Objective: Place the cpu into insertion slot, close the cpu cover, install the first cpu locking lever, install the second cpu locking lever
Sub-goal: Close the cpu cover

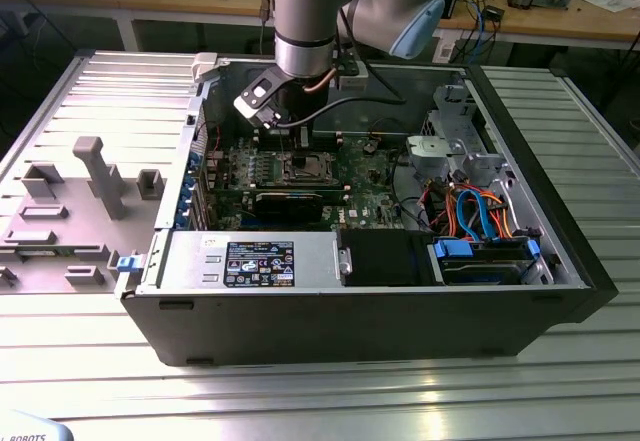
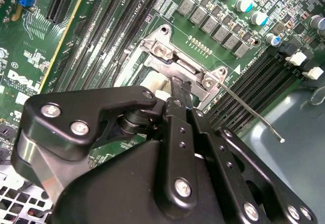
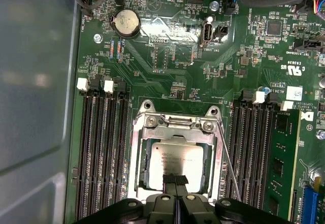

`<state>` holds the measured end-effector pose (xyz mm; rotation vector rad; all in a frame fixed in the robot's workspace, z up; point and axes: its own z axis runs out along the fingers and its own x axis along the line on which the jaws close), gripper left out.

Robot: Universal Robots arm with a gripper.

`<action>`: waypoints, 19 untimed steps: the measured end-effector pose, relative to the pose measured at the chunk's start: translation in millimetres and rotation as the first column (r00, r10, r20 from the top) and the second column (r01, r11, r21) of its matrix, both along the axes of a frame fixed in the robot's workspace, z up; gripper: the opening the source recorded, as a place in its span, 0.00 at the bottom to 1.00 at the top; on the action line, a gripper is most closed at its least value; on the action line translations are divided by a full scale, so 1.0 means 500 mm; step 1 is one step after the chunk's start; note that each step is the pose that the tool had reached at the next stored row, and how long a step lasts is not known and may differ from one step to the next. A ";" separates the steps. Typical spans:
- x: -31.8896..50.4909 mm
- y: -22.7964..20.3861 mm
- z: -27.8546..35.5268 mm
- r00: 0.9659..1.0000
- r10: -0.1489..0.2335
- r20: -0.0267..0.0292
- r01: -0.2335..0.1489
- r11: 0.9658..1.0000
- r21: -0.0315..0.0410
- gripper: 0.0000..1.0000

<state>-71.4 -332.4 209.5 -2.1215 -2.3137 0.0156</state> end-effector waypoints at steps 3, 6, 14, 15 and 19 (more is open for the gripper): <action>0.000 0.0000 0.000 1.000 0.000 0.000 0.000 1.000 0.000 0.11; 0.000 0.0000 0.000 1.000 0.000 0.000 0.000 1.000 0.000 0.11; 0.012 -0.0001 -0.001 1.000 0.000 0.000 0.000 1.000 -0.001 0.11; 0.013 -0.0001 -0.001 1.000 0.000 0.000 0.000 1.000 -0.001 0.11; 0.016 0.0000 -0.001 1.000 0.000 0.000 0.000 1.000 -0.001 0.11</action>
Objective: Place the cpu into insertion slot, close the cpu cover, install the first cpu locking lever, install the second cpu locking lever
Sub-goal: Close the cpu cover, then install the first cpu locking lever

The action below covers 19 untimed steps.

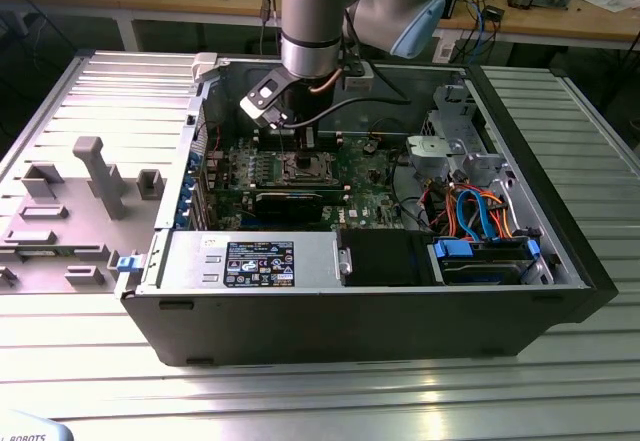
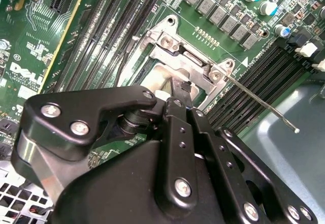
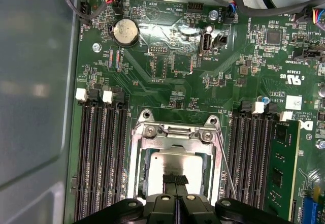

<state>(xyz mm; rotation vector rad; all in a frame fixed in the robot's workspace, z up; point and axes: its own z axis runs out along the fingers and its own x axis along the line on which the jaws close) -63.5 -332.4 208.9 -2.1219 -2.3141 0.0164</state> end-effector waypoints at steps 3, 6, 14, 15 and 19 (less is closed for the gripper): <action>0.000 0.0000 0.000 1.000 0.000 0.000 0.000 1.000 0.000 0.11; 0.001 0.0000 0.000 1.000 0.000 0.000 0.000 1.000 0.000 0.11; 0.002 0.0000 0.008 1.000 0.000 0.000 0.000 1.000 0.000 0.11; 0.002 0.0000 0.011 1.000 0.000 0.000 0.000 1.000 0.000 0.11; 0.002 0.0000 0.014 1.000 0.000 0.000 0.000 1.000 0.000 0.11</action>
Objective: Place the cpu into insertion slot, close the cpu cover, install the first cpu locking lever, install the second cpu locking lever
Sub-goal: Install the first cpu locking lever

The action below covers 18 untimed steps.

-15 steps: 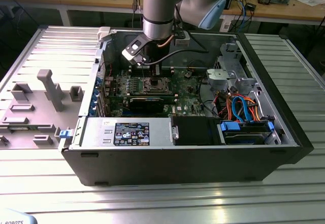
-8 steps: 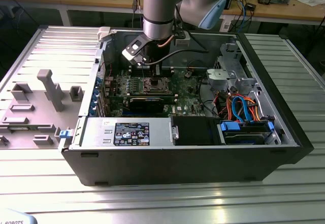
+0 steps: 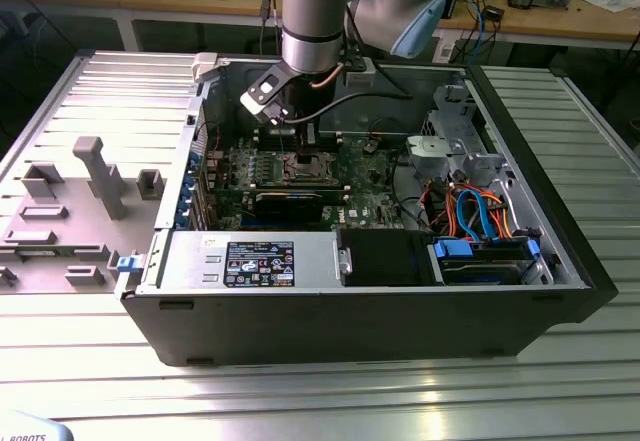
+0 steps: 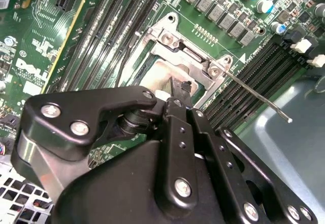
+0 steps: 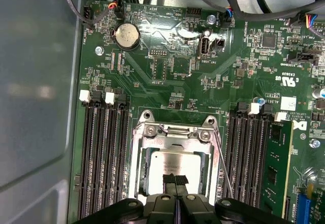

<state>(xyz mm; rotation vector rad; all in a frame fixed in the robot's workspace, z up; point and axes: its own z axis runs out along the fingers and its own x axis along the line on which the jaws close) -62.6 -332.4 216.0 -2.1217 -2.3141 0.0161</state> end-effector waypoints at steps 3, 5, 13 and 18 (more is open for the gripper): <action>0.000 0.0000 0.001 1.000 0.000 0.000 0.000 1.000 0.000 0.11; 0.000 -0.0001 0.002 1.000 0.000 0.000 0.000 1.000 0.000 0.11; 0.000 0.0000 0.011 1.000 0.000 0.000 0.000 1.000 0.000 0.11; 0.000 -0.0001 0.015 1.000 0.000 0.000 0.000 1.000 0.000 0.11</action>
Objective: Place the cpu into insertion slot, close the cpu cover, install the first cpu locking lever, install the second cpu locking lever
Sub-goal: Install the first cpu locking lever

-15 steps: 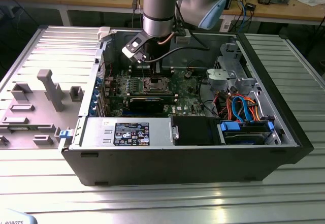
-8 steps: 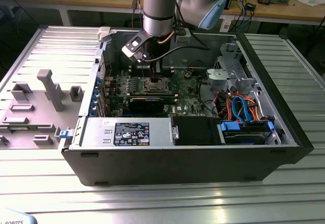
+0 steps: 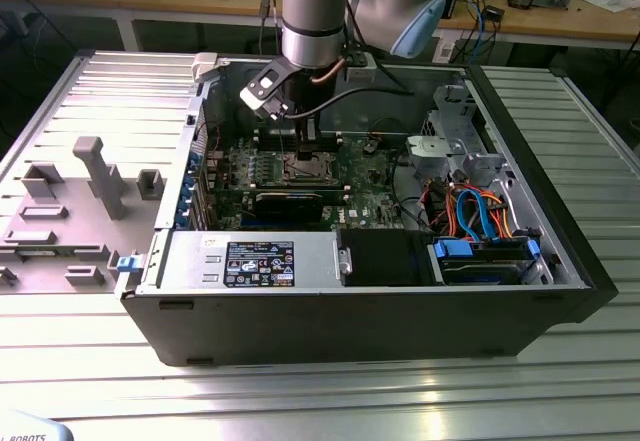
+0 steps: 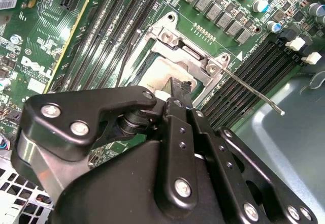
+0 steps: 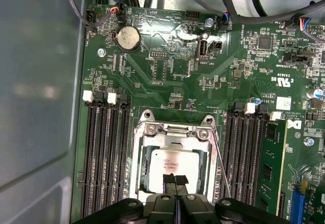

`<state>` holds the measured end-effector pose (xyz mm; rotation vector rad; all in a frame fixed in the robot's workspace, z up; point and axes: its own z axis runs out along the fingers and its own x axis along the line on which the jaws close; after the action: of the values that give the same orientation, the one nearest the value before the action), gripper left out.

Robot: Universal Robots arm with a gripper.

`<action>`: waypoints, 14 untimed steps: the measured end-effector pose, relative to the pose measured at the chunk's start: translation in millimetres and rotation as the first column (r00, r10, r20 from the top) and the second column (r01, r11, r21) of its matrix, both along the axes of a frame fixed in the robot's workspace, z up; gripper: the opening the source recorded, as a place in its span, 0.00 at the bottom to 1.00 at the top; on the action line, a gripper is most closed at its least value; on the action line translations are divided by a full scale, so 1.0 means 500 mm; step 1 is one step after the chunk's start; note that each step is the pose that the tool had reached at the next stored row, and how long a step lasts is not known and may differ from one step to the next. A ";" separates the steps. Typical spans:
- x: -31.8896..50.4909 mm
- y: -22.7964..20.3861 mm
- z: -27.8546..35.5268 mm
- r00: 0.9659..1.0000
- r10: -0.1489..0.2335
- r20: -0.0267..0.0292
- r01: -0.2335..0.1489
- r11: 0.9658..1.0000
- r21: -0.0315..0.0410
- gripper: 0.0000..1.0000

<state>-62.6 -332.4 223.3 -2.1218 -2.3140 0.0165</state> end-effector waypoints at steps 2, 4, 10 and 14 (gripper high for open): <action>0.000 0.0000 0.001 1.000 0.000 0.000 0.000 1.000 0.000 0.11; 0.000 0.0000 0.003 1.000 0.000 0.000 0.000 1.000 0.000 0.11; 0.000 0.0000 0.012 1.000 0.000 0.000 0.000 1.000 0.000 0.11; 0.000 0.0000 0.026 1.000 0.000 0.000 0.000 1.000 0.000 0.11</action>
<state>-62.6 -332.4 236.4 -2.1220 -2.3143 0.0170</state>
